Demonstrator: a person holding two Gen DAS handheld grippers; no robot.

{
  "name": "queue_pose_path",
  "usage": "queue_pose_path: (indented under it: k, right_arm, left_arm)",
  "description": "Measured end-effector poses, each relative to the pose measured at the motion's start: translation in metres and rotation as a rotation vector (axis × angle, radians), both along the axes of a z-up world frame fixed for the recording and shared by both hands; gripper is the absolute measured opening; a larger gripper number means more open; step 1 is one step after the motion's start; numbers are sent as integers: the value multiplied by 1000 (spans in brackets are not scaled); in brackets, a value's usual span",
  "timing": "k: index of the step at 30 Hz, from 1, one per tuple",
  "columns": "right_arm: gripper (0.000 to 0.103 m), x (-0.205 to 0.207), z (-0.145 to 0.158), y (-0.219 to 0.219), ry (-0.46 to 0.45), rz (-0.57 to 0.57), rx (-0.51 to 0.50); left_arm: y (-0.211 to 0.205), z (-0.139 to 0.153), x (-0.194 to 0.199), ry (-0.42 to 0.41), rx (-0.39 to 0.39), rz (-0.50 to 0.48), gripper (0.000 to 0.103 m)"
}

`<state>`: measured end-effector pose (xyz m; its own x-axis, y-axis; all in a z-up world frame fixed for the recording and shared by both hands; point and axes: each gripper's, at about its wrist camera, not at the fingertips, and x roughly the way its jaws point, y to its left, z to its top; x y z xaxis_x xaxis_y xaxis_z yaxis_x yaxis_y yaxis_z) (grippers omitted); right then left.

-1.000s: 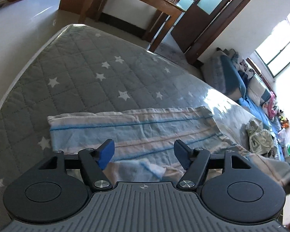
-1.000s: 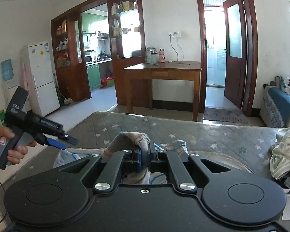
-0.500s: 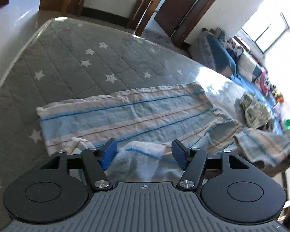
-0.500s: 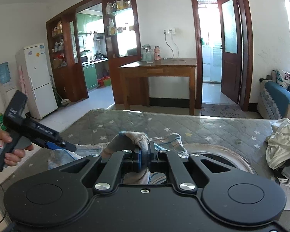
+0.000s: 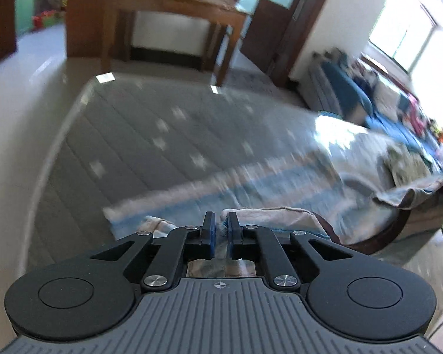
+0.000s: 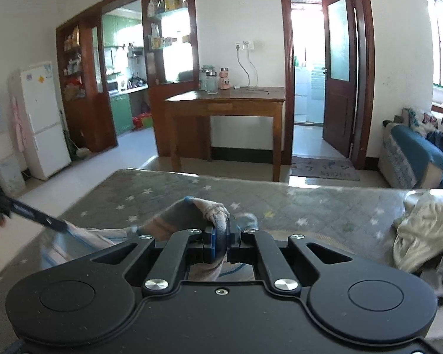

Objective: Fold clothes

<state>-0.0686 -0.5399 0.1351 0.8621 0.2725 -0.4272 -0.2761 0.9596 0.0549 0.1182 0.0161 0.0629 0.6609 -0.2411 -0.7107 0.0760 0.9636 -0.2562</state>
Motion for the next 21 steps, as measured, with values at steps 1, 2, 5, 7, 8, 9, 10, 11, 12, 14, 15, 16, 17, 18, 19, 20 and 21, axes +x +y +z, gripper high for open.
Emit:
queue_pose_path:
  k: [1, 2, 5, 7, 8, 9, 10, 11, 12, 14, 15, 16, 17, 18, 19, 20, 21]
  right_arm:
    - [7, 11, 4, 2, 2, -1, 2]
    - [6, 21, 9, 5, 0, -7, 3]
    - [6, 54, 30, 14, -23, -25, 3]
    - [6, 66, 39, 16, -40, -37, 12]
    - [6, 78, 49, 17, -55, -50, 22]
    - [6, 90, 58, 19, -71, -62, 31]
    - [6, 101, 69, 21, -93, -77, 35]
    - [6, 108, 80, 22, -125, -88, 47]
    - [6, 112, 88, 21, -147, -95, 56]
    - [6, 117, 108, 17, -213, -110, 88]
    - [6, 117, 116, 14, -240, -111, 102]
    - [6, 115, 119, 12, -250, -112, 110]
    - [6, 114, 120, 11, -258, -112, 118]
    - [6, 106, 120, 5, -279, -97, 131]
    - [7, 101, 115, 0, -285, -90, 131]
    - [7, 97, 110, -4, -289, -84, 129]
    - [7, 88, 97, -11, -282, -77, 123]
  left_arm:
    - [6, 8, 7, -15, -1, 25, 8]
    - [14, 20, 17, -34, -14, 59, 8]
    - [35, 57, 41, -98, -75, 143, 8]
    - [45, 81, 53, -142, -111, 181, 8]
    - [50, 101, 60, -182, -131, 202, 8]
    - [54, 121, 65, -223, -148, 222, 8]
    - [58, 137, 66, -261, -166, 234, 8]
    - [60, 151, 66, -298, -182, 240, 7]
    - [63, 165, 64, -337, -198, 246, 7]
    - [68, 190, 55, -420, -227, 251, 7]
    - [69, 197, 49, -445, -233, 246, 7]
    - [70, 204, 42, -470, -238, 241, 7]
    - [71, 208, 35, -492, -244, 234, 7]
    - [71, 207, 26, -507, -247, 225, 7]
    - [71, 206, 19, -518, -249, 216, 8]
    - [71, 201, 11, -518, -240, 208, 7]
    - [70, 192, 0, -513, -230, 199, 7]
